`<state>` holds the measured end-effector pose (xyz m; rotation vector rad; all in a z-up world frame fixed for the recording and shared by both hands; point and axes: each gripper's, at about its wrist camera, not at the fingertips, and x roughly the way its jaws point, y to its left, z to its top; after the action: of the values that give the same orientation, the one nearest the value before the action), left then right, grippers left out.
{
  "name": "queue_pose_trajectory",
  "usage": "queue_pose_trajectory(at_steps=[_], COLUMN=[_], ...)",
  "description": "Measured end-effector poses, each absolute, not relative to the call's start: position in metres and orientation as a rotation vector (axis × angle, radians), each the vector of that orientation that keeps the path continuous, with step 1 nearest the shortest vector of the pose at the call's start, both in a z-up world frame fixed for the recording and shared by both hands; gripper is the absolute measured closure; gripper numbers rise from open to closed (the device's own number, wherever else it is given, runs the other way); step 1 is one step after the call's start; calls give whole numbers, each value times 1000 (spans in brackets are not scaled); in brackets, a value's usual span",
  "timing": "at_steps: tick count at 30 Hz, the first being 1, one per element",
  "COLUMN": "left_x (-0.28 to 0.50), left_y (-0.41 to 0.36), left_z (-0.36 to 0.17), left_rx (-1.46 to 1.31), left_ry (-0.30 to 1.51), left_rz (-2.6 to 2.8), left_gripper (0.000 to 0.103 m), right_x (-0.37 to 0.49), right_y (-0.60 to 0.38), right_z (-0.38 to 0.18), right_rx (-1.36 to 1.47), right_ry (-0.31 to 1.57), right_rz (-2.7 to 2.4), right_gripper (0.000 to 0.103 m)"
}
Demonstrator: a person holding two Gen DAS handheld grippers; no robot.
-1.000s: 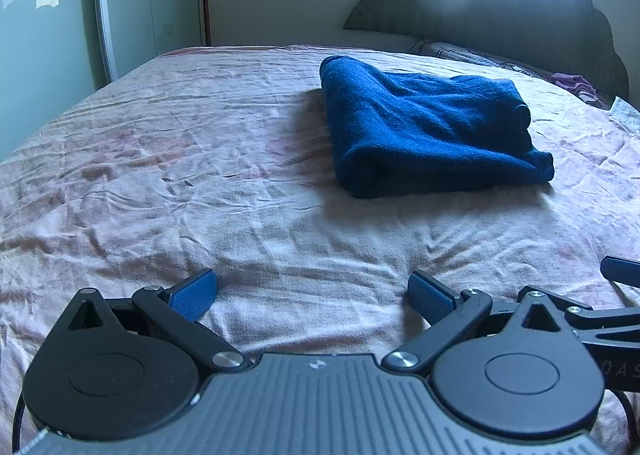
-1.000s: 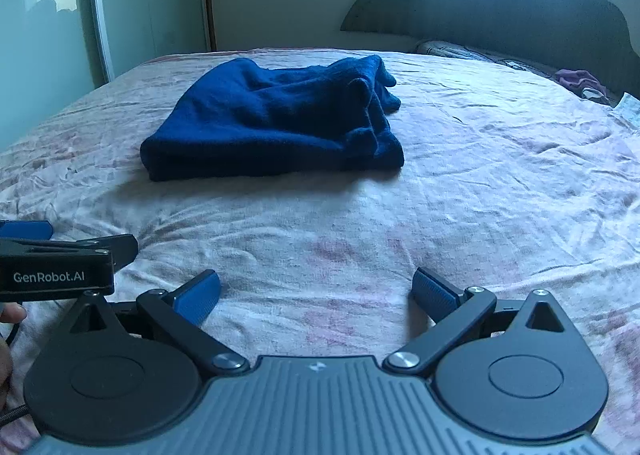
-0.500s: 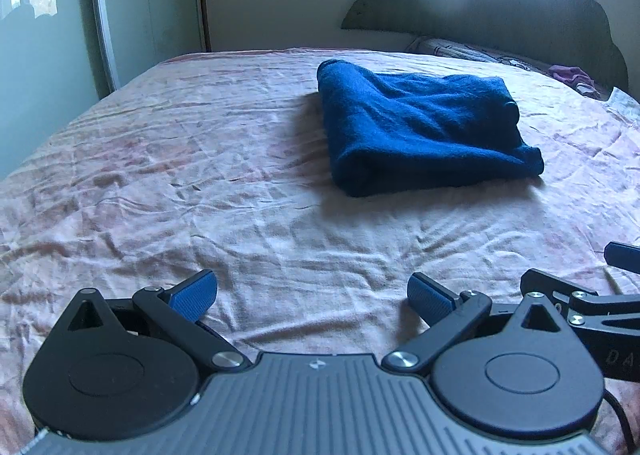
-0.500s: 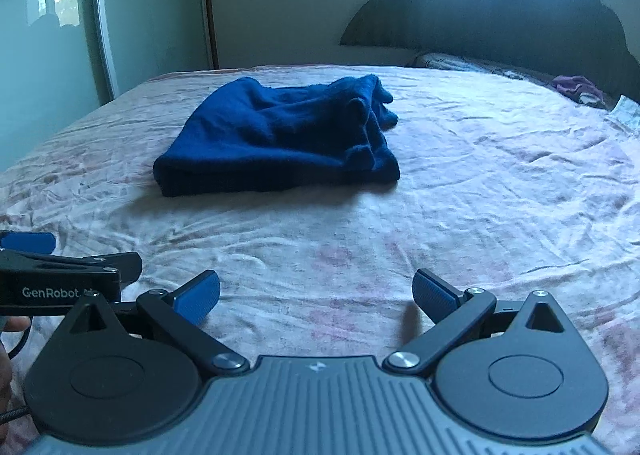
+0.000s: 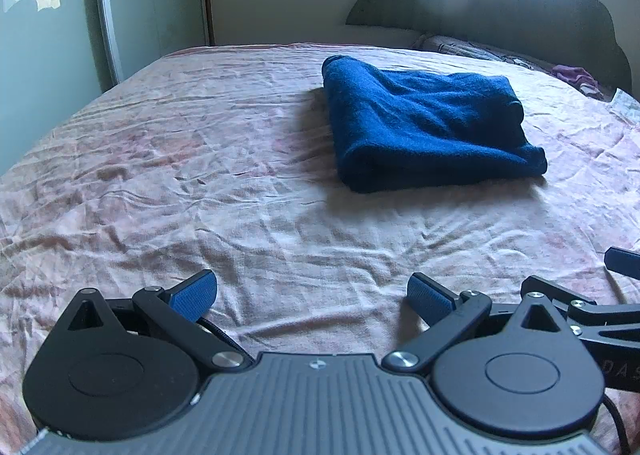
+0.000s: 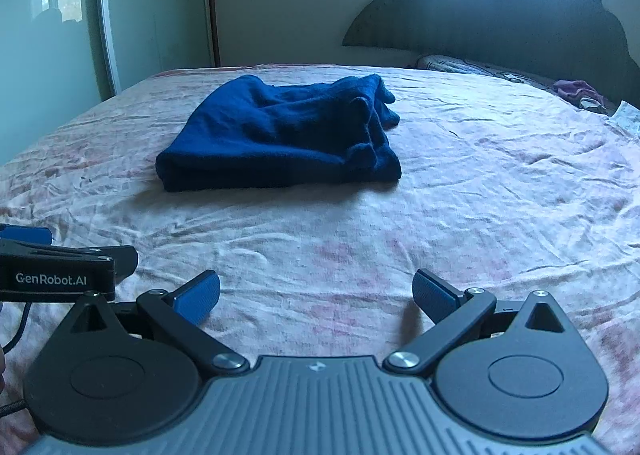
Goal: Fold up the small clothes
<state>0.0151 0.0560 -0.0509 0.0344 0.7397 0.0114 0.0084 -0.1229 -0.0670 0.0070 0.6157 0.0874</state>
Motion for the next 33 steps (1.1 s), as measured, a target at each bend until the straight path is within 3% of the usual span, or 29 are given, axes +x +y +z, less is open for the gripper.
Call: queue_pose_trajectory(at_steps=[33], left_x=[12], left_y=[64], left_z=[-49], left_rx=[11], left_ry=[740], left_rz=[15], left_gripper=[1], right_x=[4], right_y=[-126], right_z=[-63], right_rx=[13], right_ry=[603], right_rz=[89], right_gripper=[0])
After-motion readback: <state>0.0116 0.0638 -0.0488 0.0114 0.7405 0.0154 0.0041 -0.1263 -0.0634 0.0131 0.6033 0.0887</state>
